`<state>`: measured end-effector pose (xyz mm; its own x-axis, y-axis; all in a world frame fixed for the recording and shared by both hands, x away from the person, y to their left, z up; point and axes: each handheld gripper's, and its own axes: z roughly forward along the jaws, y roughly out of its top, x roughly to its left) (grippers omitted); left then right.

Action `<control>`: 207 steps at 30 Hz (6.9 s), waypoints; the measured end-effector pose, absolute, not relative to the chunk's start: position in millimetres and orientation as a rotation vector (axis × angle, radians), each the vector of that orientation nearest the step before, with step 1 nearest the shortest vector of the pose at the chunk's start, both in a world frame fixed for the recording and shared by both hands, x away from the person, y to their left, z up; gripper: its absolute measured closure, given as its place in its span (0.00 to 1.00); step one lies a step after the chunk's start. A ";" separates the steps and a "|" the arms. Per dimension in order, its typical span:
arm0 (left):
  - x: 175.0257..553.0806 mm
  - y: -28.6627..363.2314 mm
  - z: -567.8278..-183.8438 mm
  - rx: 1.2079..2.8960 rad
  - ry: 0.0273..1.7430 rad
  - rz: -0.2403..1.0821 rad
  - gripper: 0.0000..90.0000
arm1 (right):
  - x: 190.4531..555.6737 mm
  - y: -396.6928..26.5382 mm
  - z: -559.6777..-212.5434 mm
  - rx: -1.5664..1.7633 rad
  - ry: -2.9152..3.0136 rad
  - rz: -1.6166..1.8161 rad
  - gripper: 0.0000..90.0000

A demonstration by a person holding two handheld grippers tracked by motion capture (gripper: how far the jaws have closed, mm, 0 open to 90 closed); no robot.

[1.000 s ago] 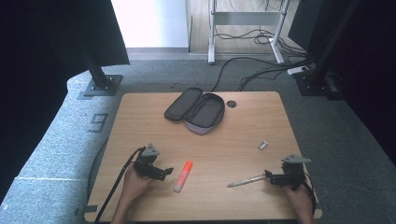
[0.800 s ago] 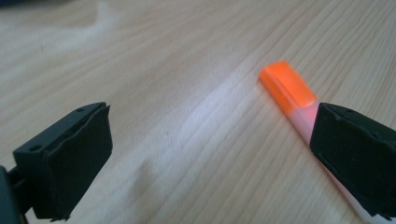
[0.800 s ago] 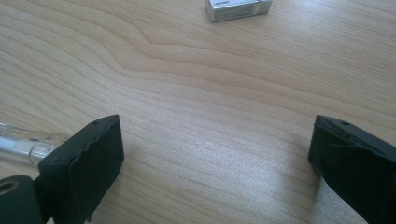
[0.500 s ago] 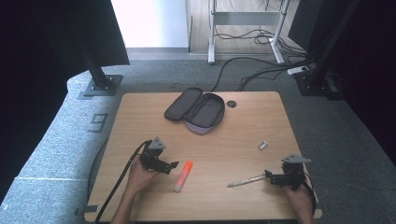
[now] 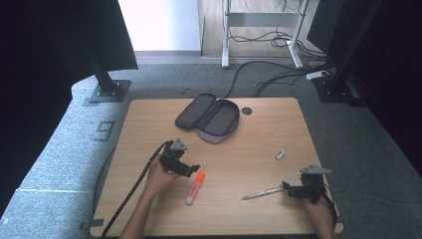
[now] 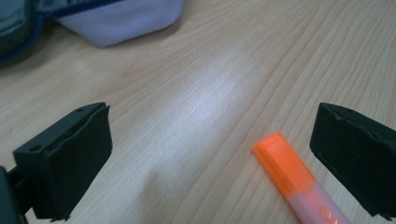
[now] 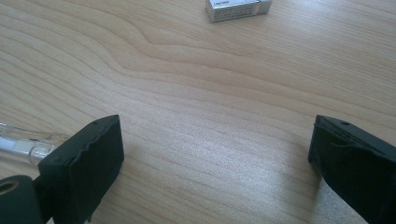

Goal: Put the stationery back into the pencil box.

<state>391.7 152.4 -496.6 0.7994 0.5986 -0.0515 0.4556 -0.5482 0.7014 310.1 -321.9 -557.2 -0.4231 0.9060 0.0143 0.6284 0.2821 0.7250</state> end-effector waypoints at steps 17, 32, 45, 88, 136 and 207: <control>407.6 134.7 -487.2 2.249 0.745 0.251 0.00 | 310.1 -321.9 -557.2 1.381 2.155 0.937 0.03; 422.7 118.4 -480.2 2.262 0.719 0.229 0.00 | 310.1 -321.9 -557.3 1.381 2.155 0.937 0.03; 439.2 93.5 -475.2 2.289 0.659 0.252 0.00 | 310.0 -321.9 -557.3 1.382 2.155 0.937 0.03; 500.3 44.3 -508.5 2.297 0.666 0.105 0.05 | 310.8 -322.2 -557.5 1.366 2.167 0.940 0.03; 453.3 10.4 -513.2 2.414 0.586 0.145 0.97 | 310.6 -322.0 -557.5 1.369 2.167 0.941 0.03; 345.1 -44.5 -507.0 2.433 0.271 -0.046 0.84 | 310.7 -322.0 -557.5 1.368 2.167 0.941 0.03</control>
<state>345.1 -44.5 -507.0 0.9777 0.1827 -0.1037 0.2066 -0.7473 0.6316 310.7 -322.0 -557.5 -0.4349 0.9004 0.0135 0.6246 0.2908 0.7248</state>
